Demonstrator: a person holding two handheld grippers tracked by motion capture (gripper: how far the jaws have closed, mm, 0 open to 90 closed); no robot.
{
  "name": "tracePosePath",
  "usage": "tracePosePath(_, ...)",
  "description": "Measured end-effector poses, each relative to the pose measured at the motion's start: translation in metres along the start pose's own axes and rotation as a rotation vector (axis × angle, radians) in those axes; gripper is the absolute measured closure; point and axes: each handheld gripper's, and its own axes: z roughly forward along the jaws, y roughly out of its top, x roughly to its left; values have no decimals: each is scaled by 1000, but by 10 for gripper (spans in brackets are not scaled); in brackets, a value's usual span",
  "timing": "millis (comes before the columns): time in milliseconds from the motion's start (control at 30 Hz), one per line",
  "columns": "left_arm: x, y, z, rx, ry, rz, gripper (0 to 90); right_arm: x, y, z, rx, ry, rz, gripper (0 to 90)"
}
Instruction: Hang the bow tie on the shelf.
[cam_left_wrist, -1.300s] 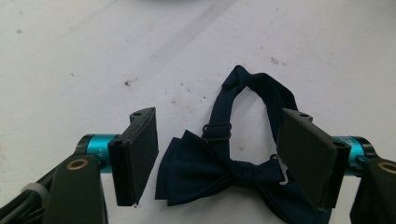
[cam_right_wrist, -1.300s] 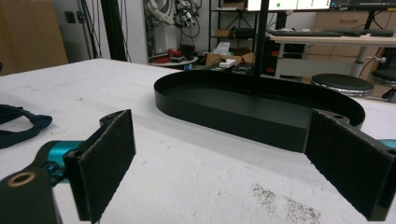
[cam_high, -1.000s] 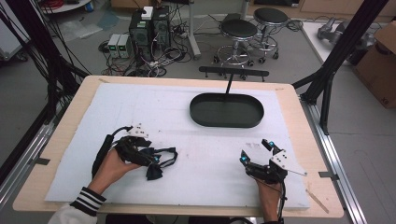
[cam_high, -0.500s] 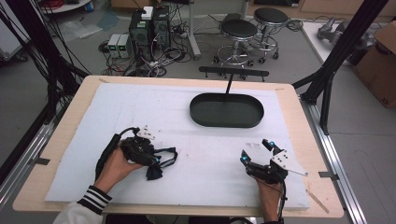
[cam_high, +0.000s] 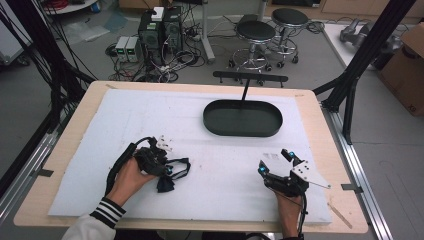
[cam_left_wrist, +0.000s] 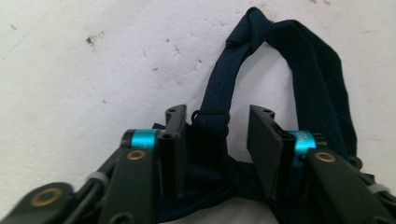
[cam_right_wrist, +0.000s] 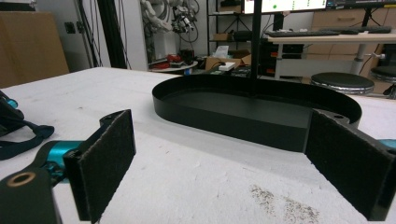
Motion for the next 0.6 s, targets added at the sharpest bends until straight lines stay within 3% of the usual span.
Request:
tracePosePath(133, 0, 0, 0, -1, 17, 5, 709, 0, 0, 0, -2, -1, 3, 82)
tracePosePath(200, 0, 0, -1, -12, 21, -13, 746, 0, 0, 0, -2, -1, 0, 82)
tracePosePath(400, 0, 0, -2, -18, 25, -6, 801, 0, 0, 0, -2, 0, 4, 82)
tracePosePath(433, 0, 0, -3, -27, 17, -23, 812, 0, 0, 0, -2, 0, 4, 82)
tracePosePath(600, 0, 0, -5, -39, 10, -31, 835, 0, 0, 0, -2, -1, 7, 82)
